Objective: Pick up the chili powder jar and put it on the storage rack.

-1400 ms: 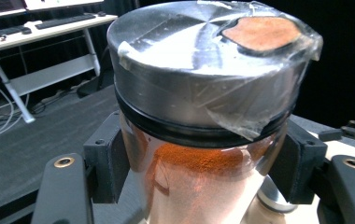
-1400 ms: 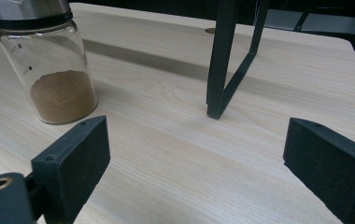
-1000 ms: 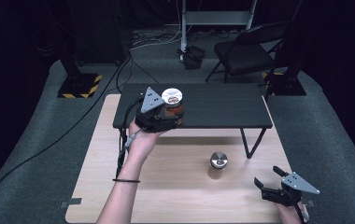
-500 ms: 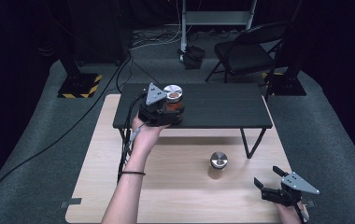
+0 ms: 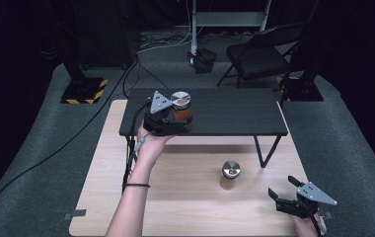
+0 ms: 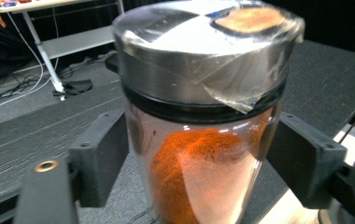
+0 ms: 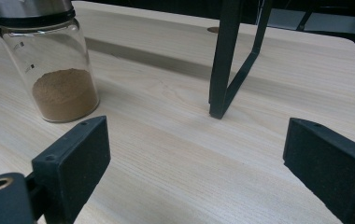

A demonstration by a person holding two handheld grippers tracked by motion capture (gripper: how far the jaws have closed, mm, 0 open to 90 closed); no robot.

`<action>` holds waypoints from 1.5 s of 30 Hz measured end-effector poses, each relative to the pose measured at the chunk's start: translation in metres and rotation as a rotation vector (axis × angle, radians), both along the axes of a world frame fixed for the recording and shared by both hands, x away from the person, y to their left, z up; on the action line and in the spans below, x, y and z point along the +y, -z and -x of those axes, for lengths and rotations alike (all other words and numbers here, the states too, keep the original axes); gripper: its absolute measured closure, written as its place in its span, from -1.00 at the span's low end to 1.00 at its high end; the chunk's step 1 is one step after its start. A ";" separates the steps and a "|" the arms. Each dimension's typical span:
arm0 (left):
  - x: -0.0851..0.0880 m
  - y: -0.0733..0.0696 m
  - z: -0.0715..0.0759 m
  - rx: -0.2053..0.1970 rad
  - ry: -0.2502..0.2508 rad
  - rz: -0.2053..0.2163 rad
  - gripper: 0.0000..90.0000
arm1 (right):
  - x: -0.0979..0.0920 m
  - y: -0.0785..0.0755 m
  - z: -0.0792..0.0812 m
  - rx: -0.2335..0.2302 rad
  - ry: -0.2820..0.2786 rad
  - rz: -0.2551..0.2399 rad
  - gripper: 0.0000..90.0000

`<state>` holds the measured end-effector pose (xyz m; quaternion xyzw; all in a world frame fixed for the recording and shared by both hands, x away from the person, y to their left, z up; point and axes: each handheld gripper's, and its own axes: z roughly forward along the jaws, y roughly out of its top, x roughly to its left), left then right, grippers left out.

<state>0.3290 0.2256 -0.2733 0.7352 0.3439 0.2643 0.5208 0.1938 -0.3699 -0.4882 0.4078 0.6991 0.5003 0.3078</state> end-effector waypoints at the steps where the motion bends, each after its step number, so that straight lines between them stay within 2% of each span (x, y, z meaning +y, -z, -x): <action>1: 0.000 0.000 0.000 0.000 0.000 0.000 -0.55 | 0.000 0.000 0.000 0.000 0.000 0.000 -0.85; 6: 0.013 0.004 0.017 -0.027 0.005 -0.046 -0.61 | 0.001 0.000 0.000 -0.002 0.001 0.003 -0.85; 8: 0.016 0.006 0.020 -0.031 0.009 -0.046 -0.61 | 0.001 0.000 0.000 -0.002 0.002 0.003 -0.85; 10: 0.025 0.012 0.029 -0.043 0.011 -0.032 -0.62 | 0.001 0.000 0.000 -0.002 0.002 0.004 -0.85; 11: 0.032 0.017 0.038 -0.056 0.012 -0.041 -0.62 | 0.001 0.000 0.000 -0.003 0.003 0.005 -0.85; 12: 0.032 0.017 0.038 -0.056 0.012 -0.041 -0.62 | 0.001 0.000 0.000 -0.002 0.003 0.003 -0.85; 14: 0.041 0.025 0.051 -0.075 0.010 -0.063 -0.62 | 0.001 0.000 0.001 -0.002 0.003 0.003 -0.85; 15: 0.041 0.025 0.051 -0.075 0.010 -0.063 -0.63 | 0.001 0.000 0.001 -0.002 0.003 0.003 -0.85; 19: 0.058 0.040 0.066 -0.100 0.021 -0.046 -0.63 | 0.002 0.000 0.001 -0.002 0.004 0.005 -0.85; 22: 0.069 0.050 0.074 -0.107 0.019 -0.057 -0.64 | 0.002 0.000 0.001 -0.003 0.005 0.005 -0.85; 25: 0.084 0.066 0.084 -0.103 0.015 -0.060 -0.64 | 0.002 0.000 0.002 -0.002 0.006 0.006 -0.85; 26: 0.084 0.066 0.084 -0.103 0.015 -0.060 -0.65 | 0.002 0.000 0.002 -0.002 0.006 0.006 -0.85; 28: 0.091 0.082 0.093 -0.096 -0.002 -0.061 -0.65 | 0.002 0.000 0.002 -0.002 0.007 0.006 -0.85; 29: 0.091 0.082 0.093 -0.096 -0.002 -0.061 -0.65 | 0.002 0.000 0.002 -0.002 0.007 0.006 -0.85; 30: 0.096 0.094 0.100 -0.093 -0.014 -0.054 -0.65 | 0.002 0.000 0.002 -0.003 0.007 0.006 -0.85; 31: 0.096 0.094 0.100 -0.093 -0.014 -0.054 -0.65 | 0.002 0.000 0.002 -0.002 0.007 0.006 -0.85; 34: 0.106 0.117 0.109 -0.082 -0.027 -0.028 -0.66 | 0.002 0.000 0.002 -0.002 0.008 0.006 -0.85; 35: 0.106 0.117 0.109 -0.082 -0.027 -0.028 -0.66 | 0.002 0.000 0.002 -0.002 0.008 0.006 -0.85; 38: 0.112 0.134 0.115 -0.087 -0.036 -0.018 -0.68 | 0.003 0.000 0.002 -0.002 0.009 0.007 -0.85; 41: 0.119 0.151 0.122 -0.067 -0.057 -0.006 -0.68 | 0.003 0.000 0.002 -0.002 0.007 0.009 -0.85; 42: 0.119 0.151 0.122 -0.067 -0.057 -0.006 -0.68 | 0.003 0.000 0.002 -0.002 0.007 0.009 -0.85; 45: 0.125 0.165 0.128 -0.054 -0.075 -0.006 -0.68 | 0.003 0.000 0.002 -0.002 0.008 0.009 -0.85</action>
